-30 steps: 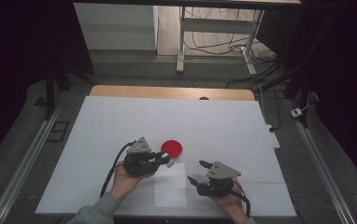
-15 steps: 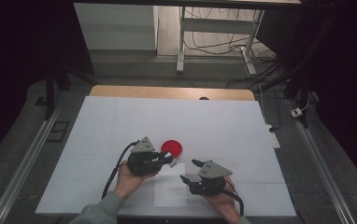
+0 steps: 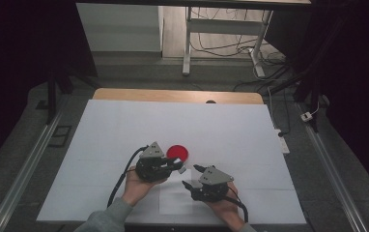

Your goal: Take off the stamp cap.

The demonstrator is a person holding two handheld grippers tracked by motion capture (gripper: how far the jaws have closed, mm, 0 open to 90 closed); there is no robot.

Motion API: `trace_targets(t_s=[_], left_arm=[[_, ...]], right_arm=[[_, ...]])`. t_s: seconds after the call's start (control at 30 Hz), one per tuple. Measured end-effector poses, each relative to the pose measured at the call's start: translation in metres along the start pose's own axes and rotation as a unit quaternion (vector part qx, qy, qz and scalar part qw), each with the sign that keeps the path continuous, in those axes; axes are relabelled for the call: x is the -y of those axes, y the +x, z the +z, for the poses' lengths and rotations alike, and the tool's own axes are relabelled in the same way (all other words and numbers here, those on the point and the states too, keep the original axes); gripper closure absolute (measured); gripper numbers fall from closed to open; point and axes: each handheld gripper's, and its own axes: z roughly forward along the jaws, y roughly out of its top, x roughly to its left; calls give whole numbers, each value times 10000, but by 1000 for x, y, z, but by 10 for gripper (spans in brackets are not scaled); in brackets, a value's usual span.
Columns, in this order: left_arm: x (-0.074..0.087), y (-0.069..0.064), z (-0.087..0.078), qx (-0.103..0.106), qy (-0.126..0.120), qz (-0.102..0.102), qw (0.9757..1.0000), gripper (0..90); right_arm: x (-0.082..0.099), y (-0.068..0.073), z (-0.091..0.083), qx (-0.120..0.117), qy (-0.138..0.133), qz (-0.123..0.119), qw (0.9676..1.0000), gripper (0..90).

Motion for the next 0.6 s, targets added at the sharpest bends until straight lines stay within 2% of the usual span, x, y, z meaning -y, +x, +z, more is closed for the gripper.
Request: trace_targets(t_s=[0.6], left_arm=[[0,-2,1,13,-1,-9,10000,757]], right_arm=[[-6,7,11,61,40,-78,9999,362]])
